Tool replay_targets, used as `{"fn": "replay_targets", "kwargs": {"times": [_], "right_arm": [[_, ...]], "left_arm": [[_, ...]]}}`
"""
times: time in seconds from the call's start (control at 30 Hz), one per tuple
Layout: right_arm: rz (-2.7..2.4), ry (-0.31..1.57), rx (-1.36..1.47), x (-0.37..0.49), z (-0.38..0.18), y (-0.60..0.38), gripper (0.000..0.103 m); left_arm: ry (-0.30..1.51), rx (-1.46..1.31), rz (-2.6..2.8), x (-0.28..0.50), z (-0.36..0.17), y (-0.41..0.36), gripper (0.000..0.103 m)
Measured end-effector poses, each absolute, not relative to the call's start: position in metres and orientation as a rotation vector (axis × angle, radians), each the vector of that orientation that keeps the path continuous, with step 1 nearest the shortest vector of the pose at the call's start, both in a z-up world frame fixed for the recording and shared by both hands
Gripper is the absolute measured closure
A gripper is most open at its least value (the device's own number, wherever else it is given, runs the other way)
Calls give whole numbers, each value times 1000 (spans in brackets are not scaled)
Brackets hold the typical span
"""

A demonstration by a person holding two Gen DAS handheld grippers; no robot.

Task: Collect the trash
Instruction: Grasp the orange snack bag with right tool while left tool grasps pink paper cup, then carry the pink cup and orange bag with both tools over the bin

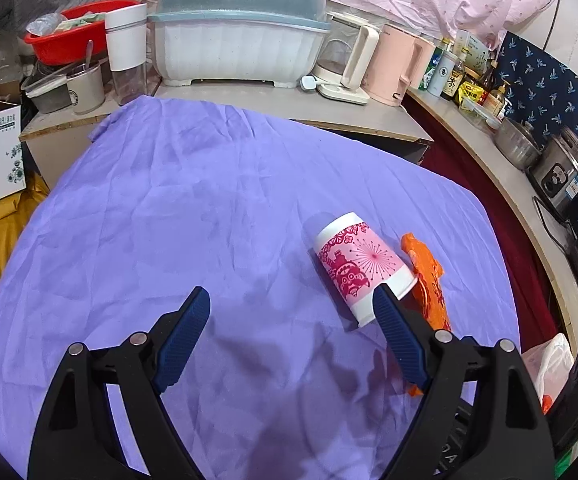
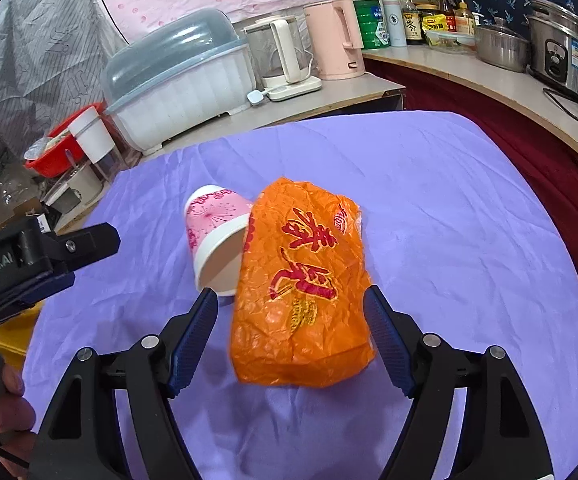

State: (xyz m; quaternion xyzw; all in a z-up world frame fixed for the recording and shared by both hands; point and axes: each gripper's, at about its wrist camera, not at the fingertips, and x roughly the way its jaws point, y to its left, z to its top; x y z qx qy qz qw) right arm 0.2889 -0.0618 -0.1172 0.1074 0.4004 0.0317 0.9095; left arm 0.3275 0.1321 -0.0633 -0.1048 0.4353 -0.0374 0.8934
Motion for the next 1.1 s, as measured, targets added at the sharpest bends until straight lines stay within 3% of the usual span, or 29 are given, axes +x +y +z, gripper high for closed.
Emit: {"fn": "replay_targets", "kwargs": {"times": [0.17,0.4,0.63,0.73,0.8,0.87,1.0,1.1], "right_arm": [[58,844,232,296,-129,-71,43],[27,826,262,293,-131,-100,73],[3,819,303,292,-134,-125,76],[2,817,311,292,-134,-129,76],[3,817,313,292,-135,-130,76],[4,816,318,289,-135,-130,77],[7,808,330,284,-131,-132,78],[6,797,338,277,-125,-135,78]], "left_arm": [[912,-206,-107,343,-70,116,19],[940,-187,-151,366,-84,89,18],[974,-199,-150,385,-102,75,19],[977,-198,-163,388,-107,69,26],[976,-193,-180,388,-107,64,38],[963,-173,-184,385,-104,58,41],[926,-133,-203,376,-92,50,60],[919,-123,-232,369,-81,44,63]]}}
